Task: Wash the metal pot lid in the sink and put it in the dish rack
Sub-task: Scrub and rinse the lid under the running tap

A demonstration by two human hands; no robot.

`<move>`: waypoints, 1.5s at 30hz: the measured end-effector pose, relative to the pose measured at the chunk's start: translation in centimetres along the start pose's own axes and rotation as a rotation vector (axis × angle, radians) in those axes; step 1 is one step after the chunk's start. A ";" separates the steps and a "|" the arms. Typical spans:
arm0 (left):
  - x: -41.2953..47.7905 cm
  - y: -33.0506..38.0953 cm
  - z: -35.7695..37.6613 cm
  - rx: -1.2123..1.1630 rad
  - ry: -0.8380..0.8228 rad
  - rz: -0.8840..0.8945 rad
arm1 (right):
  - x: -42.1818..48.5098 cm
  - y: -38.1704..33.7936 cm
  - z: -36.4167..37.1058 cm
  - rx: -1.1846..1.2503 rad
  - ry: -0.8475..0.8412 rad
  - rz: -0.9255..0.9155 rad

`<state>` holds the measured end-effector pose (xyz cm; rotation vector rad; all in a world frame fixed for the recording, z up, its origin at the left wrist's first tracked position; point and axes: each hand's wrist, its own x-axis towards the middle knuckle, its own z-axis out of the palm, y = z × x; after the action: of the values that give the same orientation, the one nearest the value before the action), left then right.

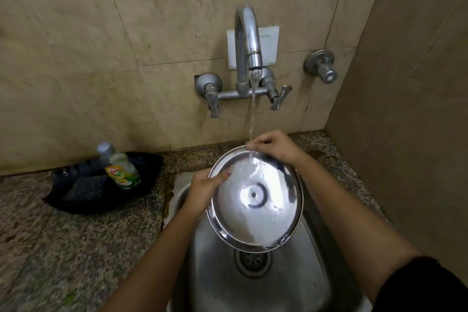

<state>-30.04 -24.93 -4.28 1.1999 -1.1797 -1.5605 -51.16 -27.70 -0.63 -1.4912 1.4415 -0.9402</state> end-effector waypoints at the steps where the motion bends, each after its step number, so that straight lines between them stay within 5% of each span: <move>1: -0.1 0.0 -0.1 -0.009 0.003 -0.001 | -0.1 0.3 0.0 -0.006 0.019 0.008; 6: -0.3 0.2 1.2 0.034 0.003 0.060 | 0.1 -0.4 3.1 -0.158 -0.071 -0.138; 11: -1.3 -0.9 -0.7 -0.107 0.080 -0.044 | -0.3 2.6 0.3 0.152 0.290 0.029; 14: -1.2 -0.3 -0.1 -0.058 -0.112 -0.167 | 0.0 1.7 2.0 -0.156 0.114 -0.011; 17: -0.7 0.0 0.8 -0.031 -0.131 -0.150 | 0.0 -0.9 2.7 -0.396 -0.024 -0.075; 21: -0.7 -1.4 0.4 -0.055 0.019 -0.095 | -1.4 1.0 1.5 -0.386 0.218 -0.026; 24: -0.7 -2.3 -0.3 -0.103 0.173 -0.111 | -3.6 5.0 2.0 -0.707 0.589 0.019; 26: -0.9 -2.5 0.1 -0.084 0.209 -0.106 | -4.1 6.0 3.3 -0.875 0.661 0.044; 29: -1.3 -2.8 1.7 -0.055 0.215 -0.125 | -3.5 4.4 6.4 -0.865 0.545 -0.021; 35: -0.5 -2.7 1.7 -0.145 0.316 -0.154 | -8.7 4.1 10.0 -0.903 -0.115 -0.368; 41: -0.8 -4.9 0.7 -0.168 0.414 -0.234 | -8.6 8.8 3.6 -1.070 0.090 0.053; 45: -1.5 -4.9 2.9 -0.183 0.345 -0.250 | -4.2 5.7 7.0 -0.980 0.106 -0.066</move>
<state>-32.86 -21.85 -8.45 1.4630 -0.6704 -1.5243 -47.01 -22.95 -8.36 -2.1943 2.0881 -0.3146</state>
